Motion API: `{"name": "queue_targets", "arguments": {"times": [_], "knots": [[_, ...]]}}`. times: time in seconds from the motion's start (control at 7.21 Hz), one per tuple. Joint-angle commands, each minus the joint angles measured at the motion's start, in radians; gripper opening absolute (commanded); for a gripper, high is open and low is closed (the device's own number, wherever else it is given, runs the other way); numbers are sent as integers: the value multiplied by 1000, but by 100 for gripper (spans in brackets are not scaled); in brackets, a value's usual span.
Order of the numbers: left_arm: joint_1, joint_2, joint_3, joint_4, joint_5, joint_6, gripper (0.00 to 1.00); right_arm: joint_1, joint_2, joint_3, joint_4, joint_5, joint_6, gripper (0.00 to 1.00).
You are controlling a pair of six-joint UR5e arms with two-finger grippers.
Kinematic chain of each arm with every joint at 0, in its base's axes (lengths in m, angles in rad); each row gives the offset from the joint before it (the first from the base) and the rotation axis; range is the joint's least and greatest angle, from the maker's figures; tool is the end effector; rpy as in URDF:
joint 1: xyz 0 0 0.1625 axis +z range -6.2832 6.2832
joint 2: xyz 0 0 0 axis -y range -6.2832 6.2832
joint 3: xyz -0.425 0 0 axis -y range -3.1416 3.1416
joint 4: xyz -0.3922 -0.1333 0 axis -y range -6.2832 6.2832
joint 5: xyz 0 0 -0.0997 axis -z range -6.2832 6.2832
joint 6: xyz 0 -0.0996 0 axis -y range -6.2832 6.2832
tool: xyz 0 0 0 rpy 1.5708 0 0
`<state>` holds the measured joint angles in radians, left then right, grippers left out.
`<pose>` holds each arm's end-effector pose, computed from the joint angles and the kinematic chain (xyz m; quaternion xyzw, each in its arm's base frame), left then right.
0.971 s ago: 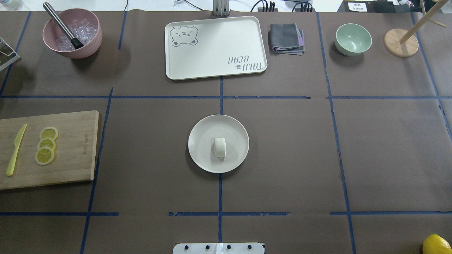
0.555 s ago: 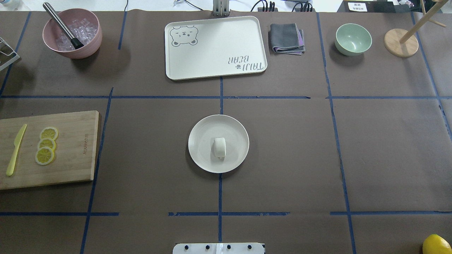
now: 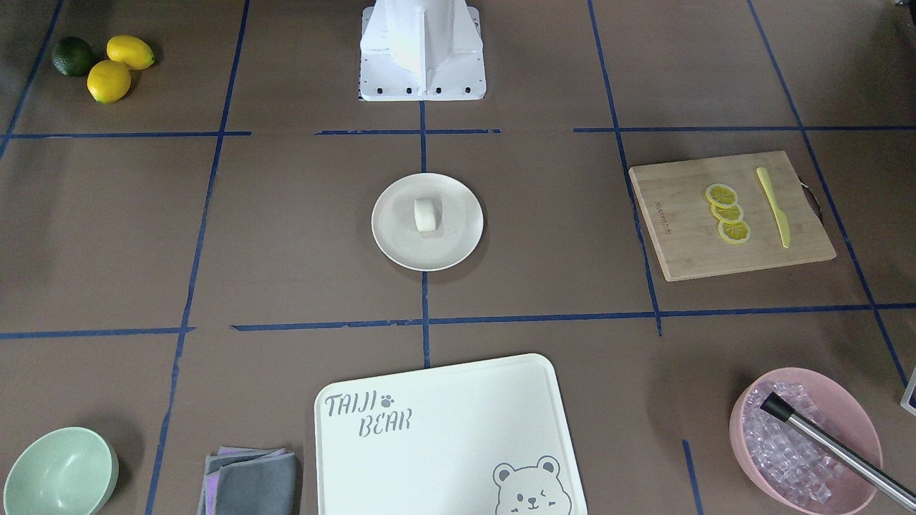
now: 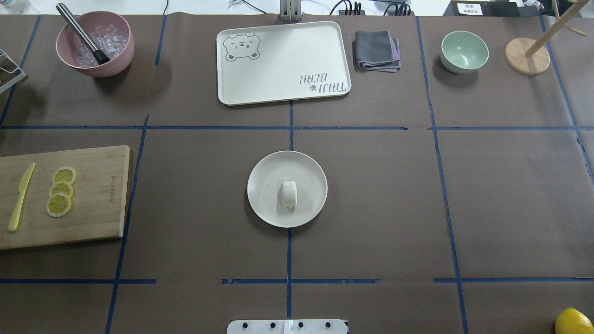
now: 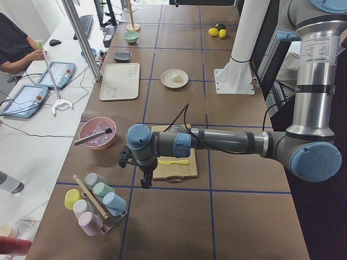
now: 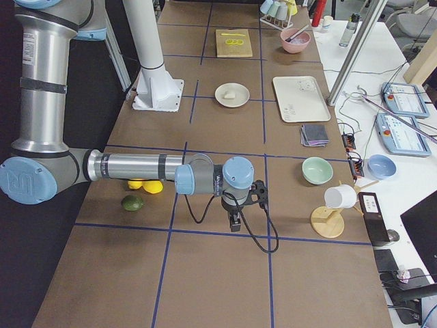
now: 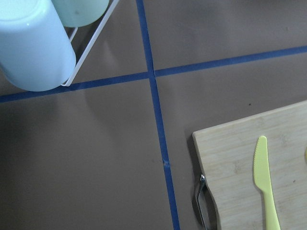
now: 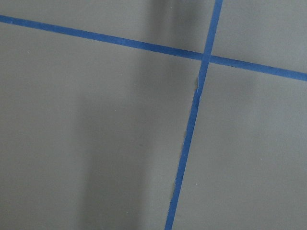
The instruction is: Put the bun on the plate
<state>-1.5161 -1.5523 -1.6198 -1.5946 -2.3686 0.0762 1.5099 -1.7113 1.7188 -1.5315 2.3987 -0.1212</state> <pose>-0.0353 -0.4901 0.6395 0.0292 0.3880 0.0708 0.9185 0.0333 -0.4383 0.6430 0.0335 -0.4013 -0.0926 0.9106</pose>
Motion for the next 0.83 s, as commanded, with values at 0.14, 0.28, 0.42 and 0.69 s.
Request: {"name": "queue_targets", "arguments": {"times": [0.14, 0.28, 0.42, 0.69], "knots": [[-1, -5, 8, -28, 2, -6, 100, 3, -1, -1, 1, 0, 0, 100], [-1, -9, 0, -25, 3, -4, 100, 3, -2, -1, 1, 0, 0, 100], [-2, -11, -6, -24, 3, -3, 100, 3, -2, -1, 1, -1, 0, 100], [-3, -3, -46, -19, 5, -1, 100, 1, -1, 1, 1, 0, 0, 100]]}}
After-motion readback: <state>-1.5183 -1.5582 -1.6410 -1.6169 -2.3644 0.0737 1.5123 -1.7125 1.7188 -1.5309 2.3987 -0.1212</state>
